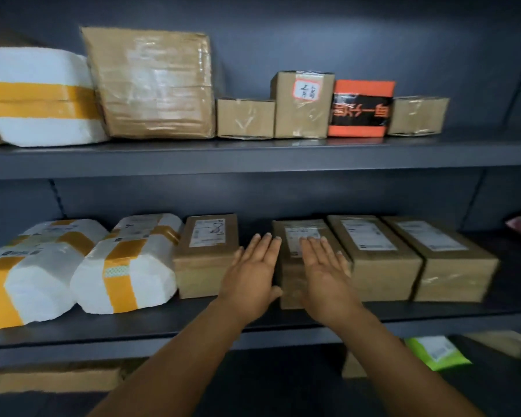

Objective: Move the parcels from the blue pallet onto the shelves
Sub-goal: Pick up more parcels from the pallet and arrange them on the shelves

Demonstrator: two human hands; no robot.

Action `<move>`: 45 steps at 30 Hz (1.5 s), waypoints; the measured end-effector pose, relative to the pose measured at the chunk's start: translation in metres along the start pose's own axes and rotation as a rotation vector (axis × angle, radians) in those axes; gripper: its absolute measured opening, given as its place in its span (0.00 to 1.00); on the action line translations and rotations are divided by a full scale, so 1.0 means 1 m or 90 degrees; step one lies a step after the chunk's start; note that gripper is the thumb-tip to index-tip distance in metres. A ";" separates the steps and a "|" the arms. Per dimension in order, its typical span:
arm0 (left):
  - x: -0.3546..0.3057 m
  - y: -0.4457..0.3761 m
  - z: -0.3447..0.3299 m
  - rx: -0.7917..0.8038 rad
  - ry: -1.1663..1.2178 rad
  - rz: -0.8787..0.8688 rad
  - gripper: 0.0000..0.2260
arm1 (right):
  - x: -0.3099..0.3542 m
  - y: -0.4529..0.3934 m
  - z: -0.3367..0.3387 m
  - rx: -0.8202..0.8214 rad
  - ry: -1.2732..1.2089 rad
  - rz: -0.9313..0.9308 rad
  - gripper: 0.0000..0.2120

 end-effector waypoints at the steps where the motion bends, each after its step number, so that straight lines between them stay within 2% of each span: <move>1: -0.015 -0.006 -0.003 0.004 0.003 -0.016 0.39 | -0.017 0.003 0.005 -0.003 0.006 -0.014 0.46; 7: -0.092 -0.045 -0.022 0.028 -0.003 -0.078 0.38 | -0.109 0.016 0.037 -0.023 0.032 -0.094 0.44; 11: -0.132 -0.067 -0.036 0.062 -0.015 -0.115 0.37 | -0.170 0.022 0.051 0.005 0.042 -0.166 0.47; 15: -0.145 -0.082 -0.055 0.095 -0.042 -0.102 0.35 | -0.220 0.020 0.055 0.034 0.052 -0.247 0.48; 17: -0.143 -0.087 -0.064 0.100 -0.052 -0.087 0.35 | -0.235 0.016 0.050 0.054 0.071 -0.244 0.48; 24: -0.119 -0.092 -0.070 0.048 -0.078 -0.057 0.38 | -0.217 -0.007 0.032 0.005 0.054 -0.142 0.42; 29: -0.090 -0.090 -0.067 0.039 -0.092 -0.035 0.38 | -0.198 -0.020 0.021 0.014 0.039 -0.109 0.43; 45: -0.051 -0.097 -0.064 0.008 -0.095 0.002 0.35 | -0.167 -0.037 0.013 0.049 0.000 -0.090 0.43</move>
Point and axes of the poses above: each hand's wrist, its own y-axis away from the middle knuckle, its own z-axis out of the back of the hand, x = y × z, the point moved 3 cm from there along -y, towards the middle knuckle
